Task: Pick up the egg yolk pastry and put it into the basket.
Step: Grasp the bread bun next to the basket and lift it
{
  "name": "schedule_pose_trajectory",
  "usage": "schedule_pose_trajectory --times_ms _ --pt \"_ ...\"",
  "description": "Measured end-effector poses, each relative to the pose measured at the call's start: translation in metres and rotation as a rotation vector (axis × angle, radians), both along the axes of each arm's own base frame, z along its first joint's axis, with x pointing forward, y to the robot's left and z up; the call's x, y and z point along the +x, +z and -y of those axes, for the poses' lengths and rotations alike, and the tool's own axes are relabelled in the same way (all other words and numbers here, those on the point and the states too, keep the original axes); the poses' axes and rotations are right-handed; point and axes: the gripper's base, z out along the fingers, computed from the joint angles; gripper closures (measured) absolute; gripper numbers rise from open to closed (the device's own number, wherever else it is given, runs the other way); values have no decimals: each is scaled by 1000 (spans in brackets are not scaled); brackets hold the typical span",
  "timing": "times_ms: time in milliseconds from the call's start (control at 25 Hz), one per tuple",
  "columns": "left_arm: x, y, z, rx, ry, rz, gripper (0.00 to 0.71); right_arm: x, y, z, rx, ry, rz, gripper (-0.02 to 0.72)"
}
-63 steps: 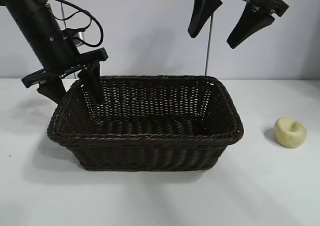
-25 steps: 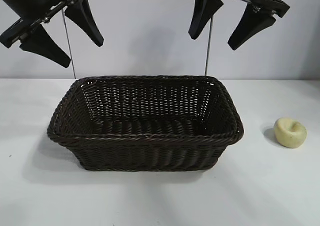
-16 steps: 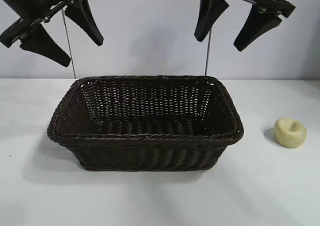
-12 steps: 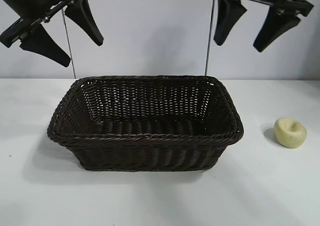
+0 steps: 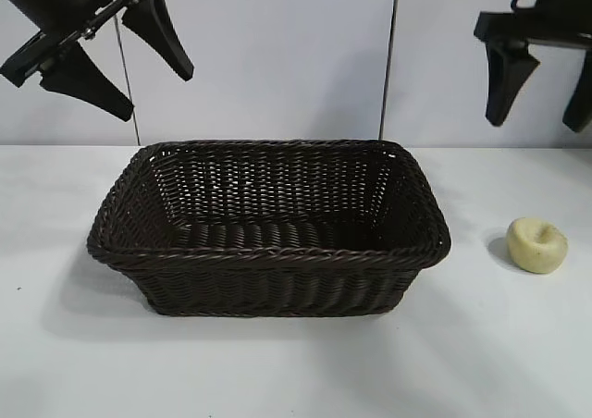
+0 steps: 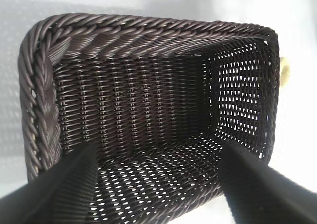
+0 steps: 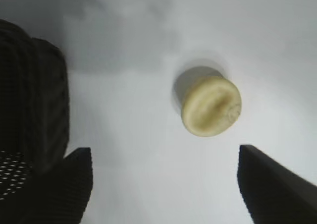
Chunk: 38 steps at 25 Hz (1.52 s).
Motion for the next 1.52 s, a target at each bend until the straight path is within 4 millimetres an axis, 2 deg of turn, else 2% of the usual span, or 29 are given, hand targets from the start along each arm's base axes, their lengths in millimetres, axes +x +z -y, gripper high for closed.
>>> schedule_pose_trajectory --times_ms 200,480,880,1000,1200,1280,1360,1520 --pt "0 0 0 -2 1 -1 202 9 -35 0 -6 -8 -80 123" --pt "0 0 0 -2 1 -1 202 16 -74 8 -96 -18 -167 123" --pt "0 0 0 -2 1 -1 202 24 -103 11 -136 -43 -172 143" --pt "0 0 0 -2 1 -1 202 26 -110 11 -138 -40 -166 214" --pt "0 0 0 -2 1 -1 202 27 -110 12 -147 -36 -158 507" --pt "0 0 0 -3 1 -1 202 26 -110 12 -149 -35 -162 589" --pt "0 0 0 -3 1 -1 202 26 -110 12 -151 -34 -168 627" --pt "0 0 0 -3 0 -2 202 25 -104 12 -152 -35 -160 638"
